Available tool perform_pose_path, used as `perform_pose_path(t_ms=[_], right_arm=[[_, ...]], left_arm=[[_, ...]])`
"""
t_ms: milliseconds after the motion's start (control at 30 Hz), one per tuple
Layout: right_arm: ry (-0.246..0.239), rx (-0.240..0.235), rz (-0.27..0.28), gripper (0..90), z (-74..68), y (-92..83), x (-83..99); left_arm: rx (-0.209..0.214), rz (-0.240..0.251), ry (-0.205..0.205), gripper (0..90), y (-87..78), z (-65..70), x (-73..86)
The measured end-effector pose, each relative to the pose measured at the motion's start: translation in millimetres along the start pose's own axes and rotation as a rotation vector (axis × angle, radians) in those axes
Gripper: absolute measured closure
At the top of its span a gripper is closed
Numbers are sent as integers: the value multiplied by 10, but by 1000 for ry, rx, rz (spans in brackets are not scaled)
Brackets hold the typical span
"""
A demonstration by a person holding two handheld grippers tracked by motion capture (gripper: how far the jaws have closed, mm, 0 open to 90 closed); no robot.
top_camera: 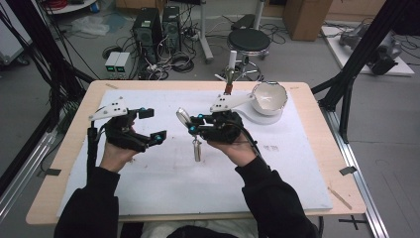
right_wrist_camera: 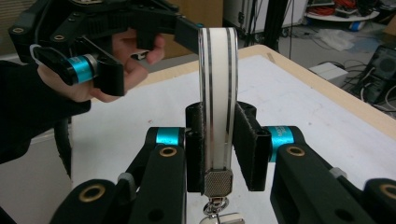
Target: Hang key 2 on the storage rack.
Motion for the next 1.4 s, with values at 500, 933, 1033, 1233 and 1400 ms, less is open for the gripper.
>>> perform_pose_path(t_ms=[500,933,1033,1233,1400], right_arm=[[3,-60,18,747,6,162,-21],[4,-93,3,745,4,266,-21],[17,-98,7,716,22,282,-14],[38,-91,-4,453,53,267,8],[57,-1,-20,126,80,222,71]], left_arm=[[129,64,-15,337,109,-15,-187],[157,72,-38,682,128,-51,-176],[137,67,-4,709,127,-18,-177],[109,59,28,715,127,-16,-173],[59,45,43,715,115,-62,-168]])
Point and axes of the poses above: each handheld gripper's, and its own axes: y roughly forward along the jaws, x roughly out of its underside, z roughly to its right, the point moved 1 cm from there along y, roughly forward along the jaws, and after that the axes turned 8 degrees about -x, right-handed, at the moved point
